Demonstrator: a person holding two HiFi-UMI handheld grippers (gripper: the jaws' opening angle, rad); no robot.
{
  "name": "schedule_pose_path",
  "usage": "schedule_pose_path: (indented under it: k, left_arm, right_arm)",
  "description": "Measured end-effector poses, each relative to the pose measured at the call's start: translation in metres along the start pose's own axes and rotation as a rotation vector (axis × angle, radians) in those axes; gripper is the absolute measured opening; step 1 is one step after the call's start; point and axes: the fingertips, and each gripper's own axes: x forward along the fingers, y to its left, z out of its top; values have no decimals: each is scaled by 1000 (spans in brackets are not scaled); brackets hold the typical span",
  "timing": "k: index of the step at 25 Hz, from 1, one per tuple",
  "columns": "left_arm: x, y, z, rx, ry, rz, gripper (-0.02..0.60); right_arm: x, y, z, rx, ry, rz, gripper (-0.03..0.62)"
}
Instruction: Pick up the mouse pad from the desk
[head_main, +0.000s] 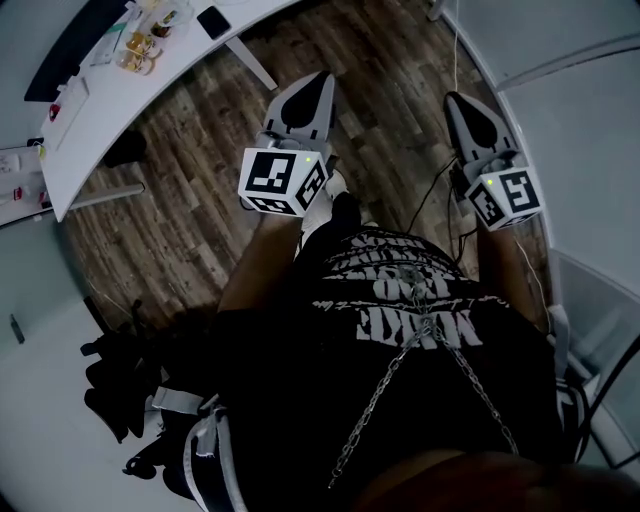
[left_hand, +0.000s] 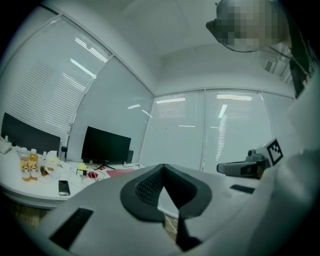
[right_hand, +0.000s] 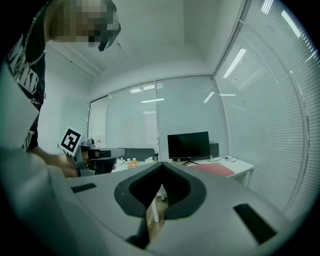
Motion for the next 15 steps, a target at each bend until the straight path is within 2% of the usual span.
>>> schedule_pose_path:
  k: [9, 15]
  left_arm:
    - [38, 34, 19, 21, -3, -12, 8]
    - [58, 41, 30, 28, 16, -92, 8]
  right_arm:
    - [44, -23, 14, -6, -31, -22, 0]
    - [66, -29, 30, 5, -33, -74, 0]
